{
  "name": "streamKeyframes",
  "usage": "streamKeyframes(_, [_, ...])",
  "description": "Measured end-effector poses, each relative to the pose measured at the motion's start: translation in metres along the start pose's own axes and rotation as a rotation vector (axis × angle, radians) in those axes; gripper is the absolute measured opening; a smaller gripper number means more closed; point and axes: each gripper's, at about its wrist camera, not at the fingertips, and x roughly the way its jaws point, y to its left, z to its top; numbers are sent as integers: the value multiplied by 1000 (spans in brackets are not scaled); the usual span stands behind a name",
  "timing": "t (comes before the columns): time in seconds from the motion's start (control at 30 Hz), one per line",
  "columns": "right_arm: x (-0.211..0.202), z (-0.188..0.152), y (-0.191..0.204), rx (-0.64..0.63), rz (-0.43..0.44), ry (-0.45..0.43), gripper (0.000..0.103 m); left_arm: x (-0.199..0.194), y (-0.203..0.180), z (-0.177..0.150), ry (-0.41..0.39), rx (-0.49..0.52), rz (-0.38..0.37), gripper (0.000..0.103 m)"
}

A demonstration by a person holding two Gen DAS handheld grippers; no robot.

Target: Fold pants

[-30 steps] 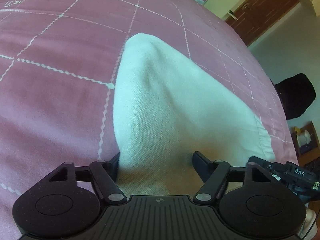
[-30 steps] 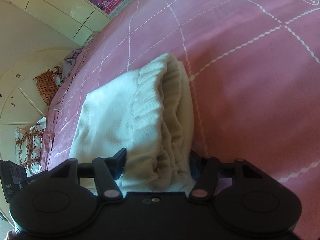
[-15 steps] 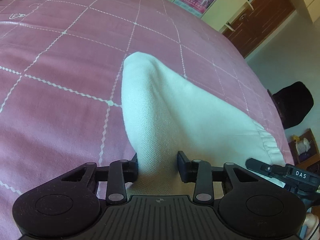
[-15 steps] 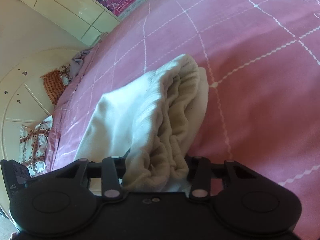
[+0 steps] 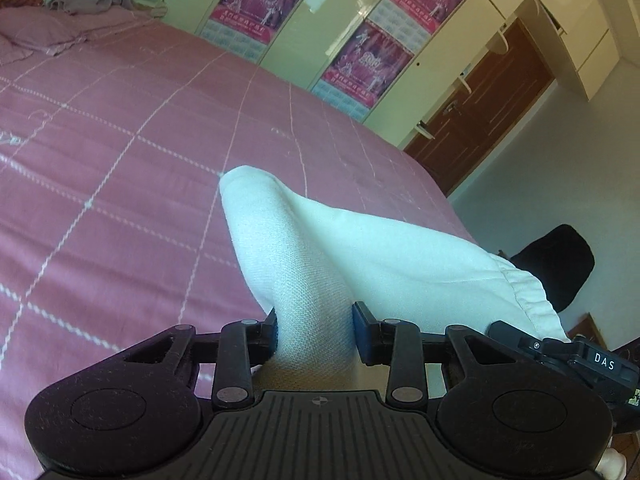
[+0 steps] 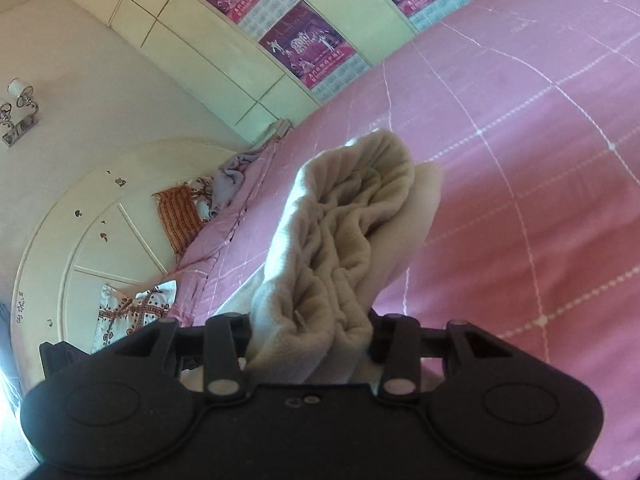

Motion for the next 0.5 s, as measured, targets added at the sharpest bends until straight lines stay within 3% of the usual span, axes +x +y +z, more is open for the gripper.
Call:
streamKeyframes(0.27, [42, 51, 4, -46, 10, -39, 42, 47, 3, 39, -35, -45, 35, 35])
streamKeyframes(0.5, [79, 72, -12, -72, -11, -36, 42, 97, 4, 57, -26, 9, 101, 35])
